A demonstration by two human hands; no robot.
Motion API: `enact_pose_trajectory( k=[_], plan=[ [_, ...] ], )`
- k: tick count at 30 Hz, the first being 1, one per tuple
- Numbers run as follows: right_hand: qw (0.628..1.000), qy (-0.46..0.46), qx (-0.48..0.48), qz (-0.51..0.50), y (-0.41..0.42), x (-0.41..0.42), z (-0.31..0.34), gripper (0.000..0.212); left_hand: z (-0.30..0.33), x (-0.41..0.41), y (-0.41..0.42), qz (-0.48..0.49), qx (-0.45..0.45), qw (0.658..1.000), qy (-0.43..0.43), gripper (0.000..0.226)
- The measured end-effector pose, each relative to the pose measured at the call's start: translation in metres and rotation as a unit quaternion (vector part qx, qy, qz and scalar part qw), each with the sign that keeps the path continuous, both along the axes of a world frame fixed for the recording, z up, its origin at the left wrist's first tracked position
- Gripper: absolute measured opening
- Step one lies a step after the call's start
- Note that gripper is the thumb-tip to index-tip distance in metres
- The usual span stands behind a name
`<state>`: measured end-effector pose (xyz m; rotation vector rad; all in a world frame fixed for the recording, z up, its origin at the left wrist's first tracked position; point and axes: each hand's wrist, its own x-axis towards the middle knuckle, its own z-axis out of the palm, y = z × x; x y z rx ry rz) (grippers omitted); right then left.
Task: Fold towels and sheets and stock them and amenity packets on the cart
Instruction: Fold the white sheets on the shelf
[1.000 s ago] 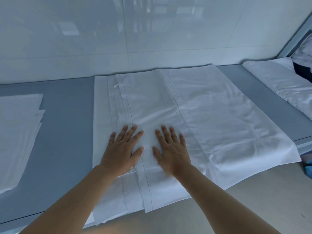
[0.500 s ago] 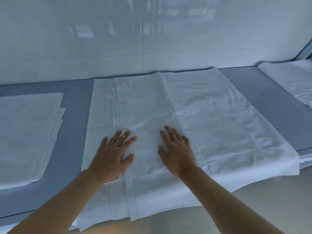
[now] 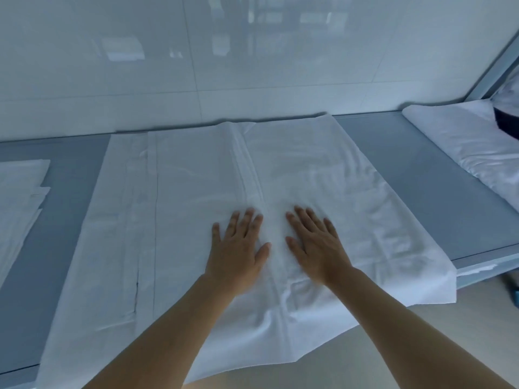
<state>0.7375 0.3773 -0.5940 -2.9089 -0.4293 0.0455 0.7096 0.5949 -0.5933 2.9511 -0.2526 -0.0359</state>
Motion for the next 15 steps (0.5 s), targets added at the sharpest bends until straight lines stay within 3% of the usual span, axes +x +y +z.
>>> enact_pose_trajectory(
  k=[4, 15],
  plan=[
    [0.999, 0.006, -0.022, -0.028, -0.037, -0.002, -0.003, 0.067, -0.007, -0.006, 0.002, 0.018, 0.000, 1.000, -0.009, 0.072],
    [0.999, 0.018, -0.016, -0.048, -0.009, -0.030, 0.003, 0.067, 0.016, -0.020, 0.018, 0.013, -0.010, 0.999, 0.036, 0.066]
  ],
)
